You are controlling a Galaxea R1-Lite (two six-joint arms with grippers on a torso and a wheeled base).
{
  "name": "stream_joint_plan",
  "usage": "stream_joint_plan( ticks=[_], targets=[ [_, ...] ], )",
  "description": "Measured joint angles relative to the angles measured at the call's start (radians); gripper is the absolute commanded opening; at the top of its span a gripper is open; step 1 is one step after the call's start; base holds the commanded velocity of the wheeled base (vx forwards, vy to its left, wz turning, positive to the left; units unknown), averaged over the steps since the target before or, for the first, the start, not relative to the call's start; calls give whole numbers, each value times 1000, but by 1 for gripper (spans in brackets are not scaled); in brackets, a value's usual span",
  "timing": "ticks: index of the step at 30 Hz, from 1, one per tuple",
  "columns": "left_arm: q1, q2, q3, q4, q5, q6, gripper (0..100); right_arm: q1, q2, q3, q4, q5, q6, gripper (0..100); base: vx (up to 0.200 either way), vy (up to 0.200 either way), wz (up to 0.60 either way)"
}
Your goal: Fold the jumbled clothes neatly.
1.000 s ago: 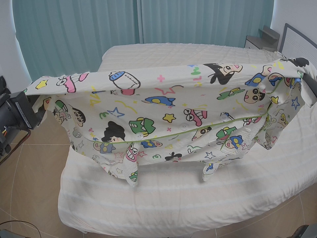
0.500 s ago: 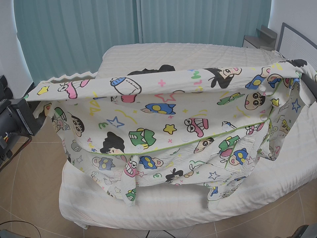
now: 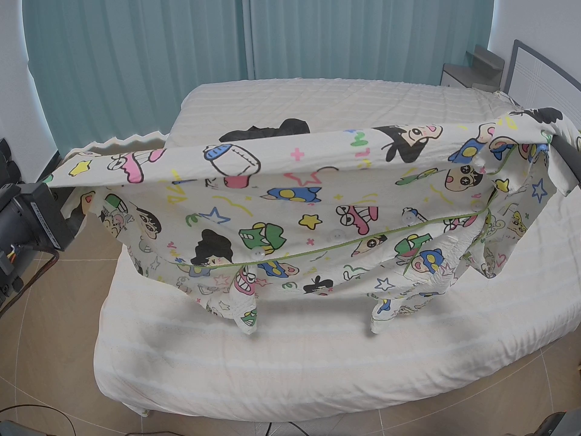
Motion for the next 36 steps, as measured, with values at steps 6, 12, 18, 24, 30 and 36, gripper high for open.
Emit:
stream_joint_plan(
  ticks=[6, 12, 18, 24, 30, 36],
  targets=[
    [0, 0, 0, 0, 0, 0, 0, -1, -1, 0, 0, 0, 0, 0, 0, -200, 0],
    [0, 0, 1, 1, 0, 0, 0, -3, -3, 4, 3, -1, 0, 0, 0, -200, 0],
    [0, 0, 0, 0, 0, 0, 0, -6, -5, 1, 0, -5, 0, 0, 0, -200, 0],
    [0, 0, 0, 0, 0, 1, 0, -14, -6, 0, 0, -3, 0, 0, 0, -200, 0],
    [-1, -1, 0, 0, 0, 2, 0, -15, -6, 0, 0, -2, 0, 0, 0, -200, 0],
    [-1, -7, 0, 1, 0, 1, 0, -20, -6, -2, -1, -2, 0, 0, 0, -200, 0]
  ],
)
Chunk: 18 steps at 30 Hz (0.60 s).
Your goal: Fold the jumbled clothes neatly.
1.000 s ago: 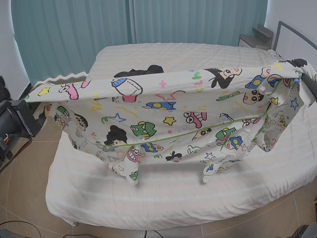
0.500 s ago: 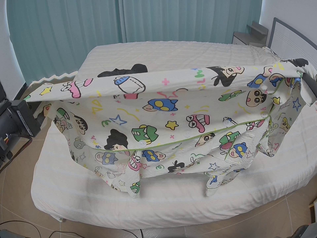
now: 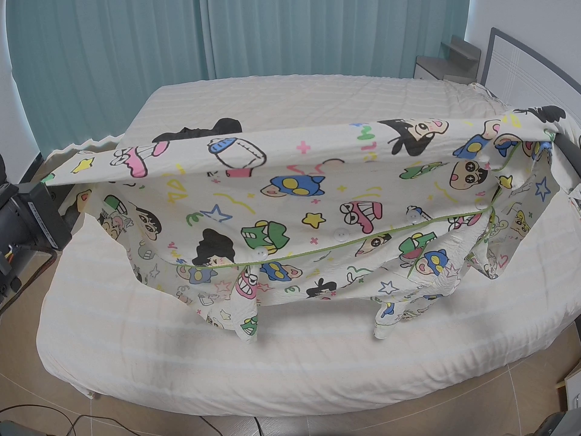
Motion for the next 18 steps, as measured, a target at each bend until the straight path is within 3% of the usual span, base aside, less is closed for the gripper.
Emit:
stream_joint_plan(
  ticks=[18],
  targets=[
    [0, -15, 14, 0, 0, 2, 0, -1, 6, -21, 10, 3, 1, 0, 0, -200, 0]
  ],
)
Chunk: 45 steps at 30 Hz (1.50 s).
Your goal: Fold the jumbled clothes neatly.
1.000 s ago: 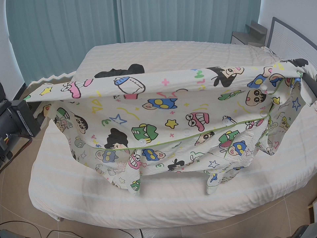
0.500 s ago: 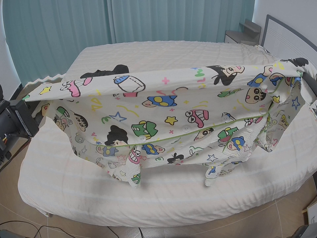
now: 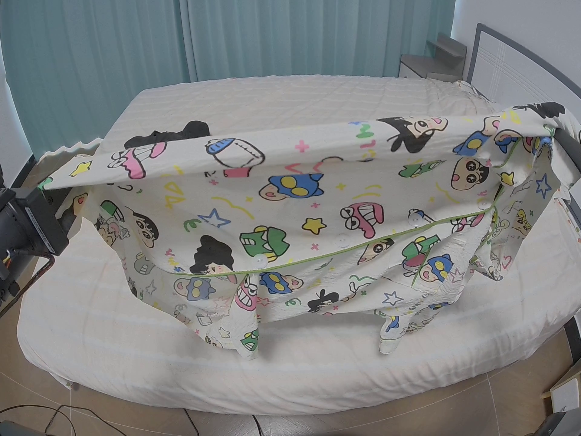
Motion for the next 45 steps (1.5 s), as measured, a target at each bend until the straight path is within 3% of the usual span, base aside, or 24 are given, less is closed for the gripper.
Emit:
stream_joint_plan(
  ticks=[45],
  targets=[
    [-6, 2, 32, 2, -1, -11, 0, 0, -2, -23, 10, -1, 0, 0, 0, -200, 0]
  ],
)
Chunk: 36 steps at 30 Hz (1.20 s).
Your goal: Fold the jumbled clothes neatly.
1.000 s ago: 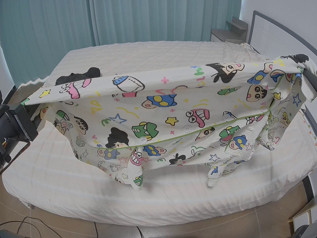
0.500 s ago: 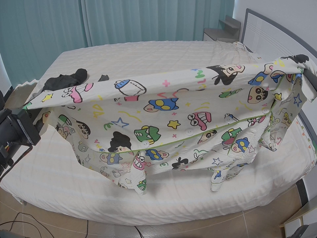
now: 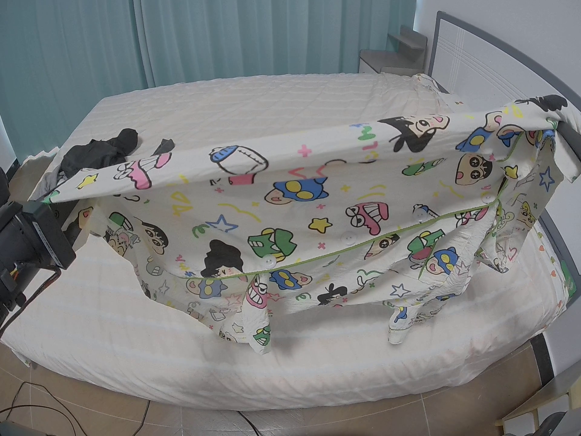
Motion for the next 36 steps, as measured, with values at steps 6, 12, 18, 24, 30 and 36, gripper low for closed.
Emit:
stream_joint_plan(
  ticks=[6, 12, 18, 24, 30, 36],
  targets=[
    [0, -1, 4, -1, 0, -13, 0, 0, 1, -4, 1, 0, 0, 0, 0, -100, 0],
    [-3, -2, 13, -1, 0, -20, 0, 0, 0, 0, 1, 0, 0, 0, 0, 0, 0],
    [-12, -4, 28, -1, 0, -21, 0, 0, -5, 7, 5, 0, 0, 0, -200, 0, 0],
    [-14, -9, 40, -2, 0, -21, 0, 0, -18, 19, 7, 1, 0, 0, -200, 0, 0],
    [-14, -27, 66, -1, 0, -21, 0, 0, -56, 33, 68, 1, 0, 0, 0, 0, 0],
    [-14, -43, 96, -1, 0, -21, 0, 0, -88, 40, 89, 1, 6, 0, 0, 0, 0]
  ],
)
